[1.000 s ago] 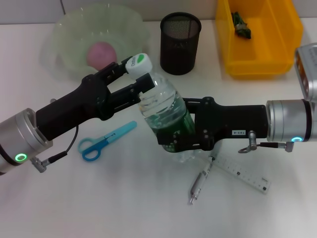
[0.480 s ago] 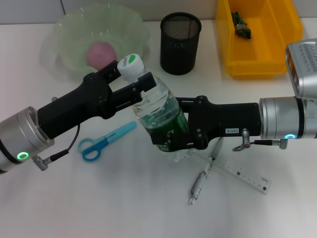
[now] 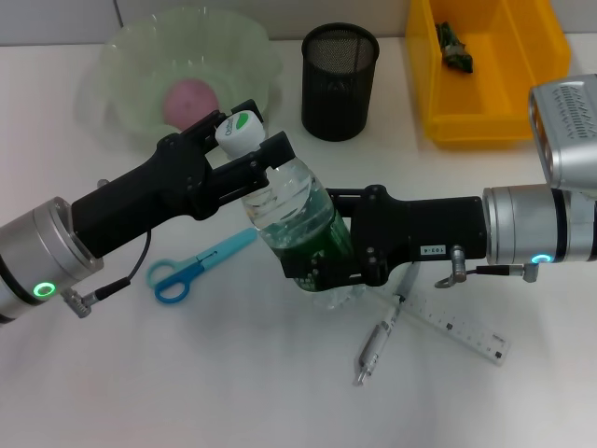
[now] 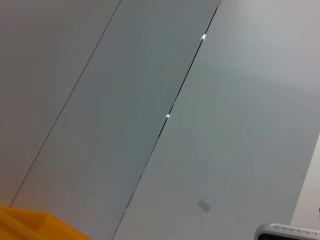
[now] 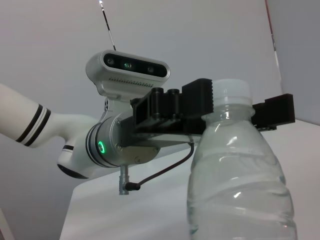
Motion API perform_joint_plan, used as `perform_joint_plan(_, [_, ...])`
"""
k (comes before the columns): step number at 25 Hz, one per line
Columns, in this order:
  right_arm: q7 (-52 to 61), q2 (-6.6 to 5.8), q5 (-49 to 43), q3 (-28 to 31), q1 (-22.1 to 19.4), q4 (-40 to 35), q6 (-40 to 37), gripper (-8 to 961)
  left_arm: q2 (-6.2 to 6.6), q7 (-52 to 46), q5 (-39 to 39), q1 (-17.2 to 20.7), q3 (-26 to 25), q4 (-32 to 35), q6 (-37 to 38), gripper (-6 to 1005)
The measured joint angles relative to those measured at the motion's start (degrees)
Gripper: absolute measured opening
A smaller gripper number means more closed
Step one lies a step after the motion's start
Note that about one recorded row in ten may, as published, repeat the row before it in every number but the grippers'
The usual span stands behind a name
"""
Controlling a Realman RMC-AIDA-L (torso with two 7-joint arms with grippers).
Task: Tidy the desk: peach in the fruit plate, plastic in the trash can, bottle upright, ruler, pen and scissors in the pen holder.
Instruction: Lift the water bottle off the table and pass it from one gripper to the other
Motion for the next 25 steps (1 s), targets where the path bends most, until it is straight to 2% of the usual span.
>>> perform_joint_plan(25, [0.0, -0.1, 0.05, 0.5, -0.07, -0.48, -0.31, 796, -0.04, 0.89, 0.0, -0.28, 0.0, -0.62, 0.02, 728])
